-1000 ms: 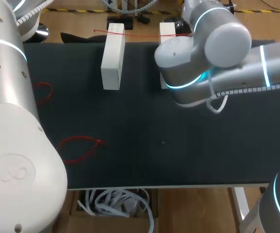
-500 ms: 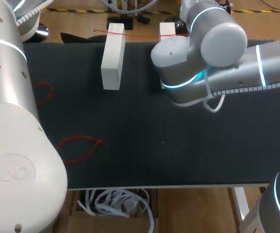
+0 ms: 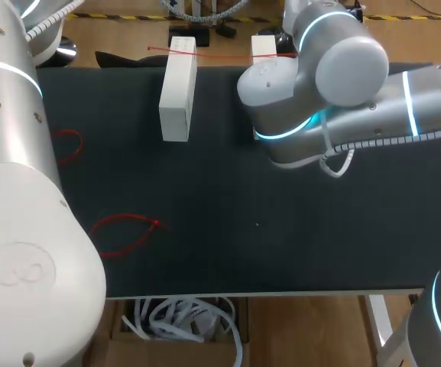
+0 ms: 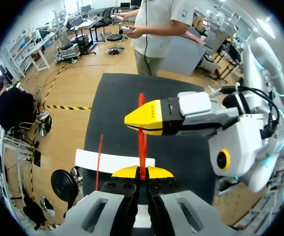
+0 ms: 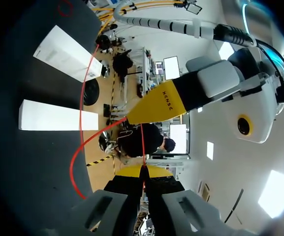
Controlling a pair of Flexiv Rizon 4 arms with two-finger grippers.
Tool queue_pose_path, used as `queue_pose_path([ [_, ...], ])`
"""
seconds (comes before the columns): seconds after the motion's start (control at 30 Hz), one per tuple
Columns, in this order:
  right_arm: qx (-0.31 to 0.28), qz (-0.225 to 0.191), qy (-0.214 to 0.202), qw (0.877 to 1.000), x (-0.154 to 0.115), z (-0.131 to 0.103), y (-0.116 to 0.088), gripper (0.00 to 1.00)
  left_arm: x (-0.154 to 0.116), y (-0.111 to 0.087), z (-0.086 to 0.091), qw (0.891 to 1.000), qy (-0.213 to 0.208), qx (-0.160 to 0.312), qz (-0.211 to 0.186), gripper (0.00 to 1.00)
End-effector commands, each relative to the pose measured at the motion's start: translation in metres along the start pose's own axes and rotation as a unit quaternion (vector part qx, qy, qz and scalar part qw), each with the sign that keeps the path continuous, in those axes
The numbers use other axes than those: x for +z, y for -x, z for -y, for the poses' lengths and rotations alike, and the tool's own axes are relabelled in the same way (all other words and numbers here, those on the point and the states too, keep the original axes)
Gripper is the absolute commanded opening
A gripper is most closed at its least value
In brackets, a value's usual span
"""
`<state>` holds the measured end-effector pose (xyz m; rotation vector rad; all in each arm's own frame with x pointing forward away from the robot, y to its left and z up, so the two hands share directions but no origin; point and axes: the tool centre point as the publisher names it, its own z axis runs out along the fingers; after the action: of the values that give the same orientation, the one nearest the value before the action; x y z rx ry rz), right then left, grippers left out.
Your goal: Grab the tape and strap the tape.
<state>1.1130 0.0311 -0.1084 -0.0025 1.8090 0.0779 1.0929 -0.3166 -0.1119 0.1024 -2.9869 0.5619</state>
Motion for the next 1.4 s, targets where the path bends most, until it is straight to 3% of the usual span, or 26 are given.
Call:
queue_pose_path([
  [0.03, -0.003, -0.005, 0.0, 1.0, -0.001, -0.002, 0.001, 0.0, -0.001, 0.001, 0.001, 1.0, 0.003, -0.001, -0.001, 0.0],
  [1.4, -0.013, -0.015, 0.021, 1.0, -0.005, -0.02, -0.007, 0.0, -0.001, 0.001, 0.001, 1.0, 0.003, -0.001, -0.001, 0.0],
])
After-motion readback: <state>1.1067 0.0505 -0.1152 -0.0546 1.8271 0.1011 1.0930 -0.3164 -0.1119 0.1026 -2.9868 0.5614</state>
